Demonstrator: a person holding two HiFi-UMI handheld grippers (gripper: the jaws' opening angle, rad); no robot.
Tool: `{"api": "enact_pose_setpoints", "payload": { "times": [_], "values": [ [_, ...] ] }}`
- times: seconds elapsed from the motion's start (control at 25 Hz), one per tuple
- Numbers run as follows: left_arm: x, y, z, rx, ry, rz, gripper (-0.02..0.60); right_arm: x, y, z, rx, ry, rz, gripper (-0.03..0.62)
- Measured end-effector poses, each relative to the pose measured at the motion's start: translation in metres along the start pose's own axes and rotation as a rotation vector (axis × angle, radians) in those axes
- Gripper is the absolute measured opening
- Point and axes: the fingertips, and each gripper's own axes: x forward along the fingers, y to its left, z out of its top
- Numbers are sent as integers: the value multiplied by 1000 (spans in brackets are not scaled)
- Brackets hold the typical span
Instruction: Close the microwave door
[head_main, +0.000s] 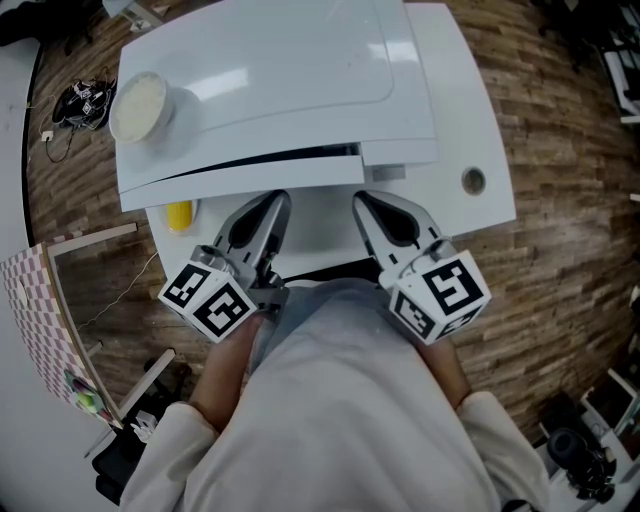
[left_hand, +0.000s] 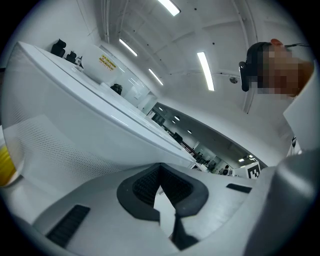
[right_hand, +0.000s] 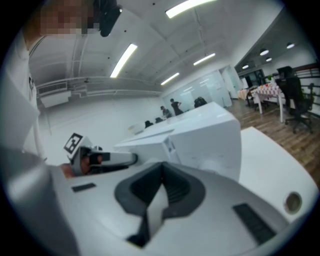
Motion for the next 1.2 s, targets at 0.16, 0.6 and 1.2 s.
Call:
{"api": "enact_pose_setpoints", "payload": {
  "times": [0.16,0.6,1.2],
  "values": [
    [1,0,1,4,0,4,15,0,0,-1,-1,3,3,21],
    [5,4,3,-13,-15,13,15,3,-3,-3,4,6,5,21],
    [7,10,5,43,-2,15,15,2,9,-4,-14,4,5,21]
  ]
}}
